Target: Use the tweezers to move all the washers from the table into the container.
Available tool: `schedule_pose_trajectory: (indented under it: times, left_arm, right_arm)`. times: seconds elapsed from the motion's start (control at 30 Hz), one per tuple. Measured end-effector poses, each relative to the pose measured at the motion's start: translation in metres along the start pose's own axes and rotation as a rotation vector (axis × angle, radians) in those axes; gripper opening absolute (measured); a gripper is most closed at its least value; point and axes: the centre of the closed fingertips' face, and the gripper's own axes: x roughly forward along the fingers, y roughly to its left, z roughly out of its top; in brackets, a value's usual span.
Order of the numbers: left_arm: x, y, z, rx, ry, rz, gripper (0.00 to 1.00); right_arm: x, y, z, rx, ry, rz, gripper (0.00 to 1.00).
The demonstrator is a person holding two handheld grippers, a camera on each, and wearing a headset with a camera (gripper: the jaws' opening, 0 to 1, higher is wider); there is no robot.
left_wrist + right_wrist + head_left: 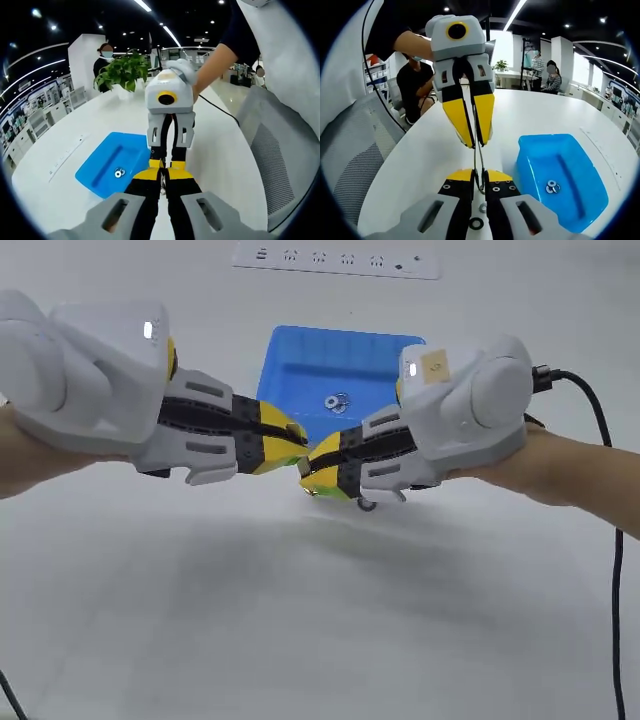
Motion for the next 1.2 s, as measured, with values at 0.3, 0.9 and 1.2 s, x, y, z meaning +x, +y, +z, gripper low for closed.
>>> schedule_pose_trajectory:
  times: [0.3,0.9,1.2]
  left_arm:
    - [-0.001,-0.004,-0.001,0.006,0.012,-0.002,0.07]
    - [-0.022,-0.007,0.028,-0.053,-0.052,0.029,0.20]
    - [-0.049,-0.005,0.036,-0.128,-0.144,0.146,0.31]
  right_arm:
    - [-0.001,0.008,0.000,-0.002,0.006,0.020,0.08]
    - [-0.014,0.008,0.025,0.015,-0.055,-0.027,0.08]
    - [-0.028,0.009,0.043,0.019,-0.085,-0.065,0.08]
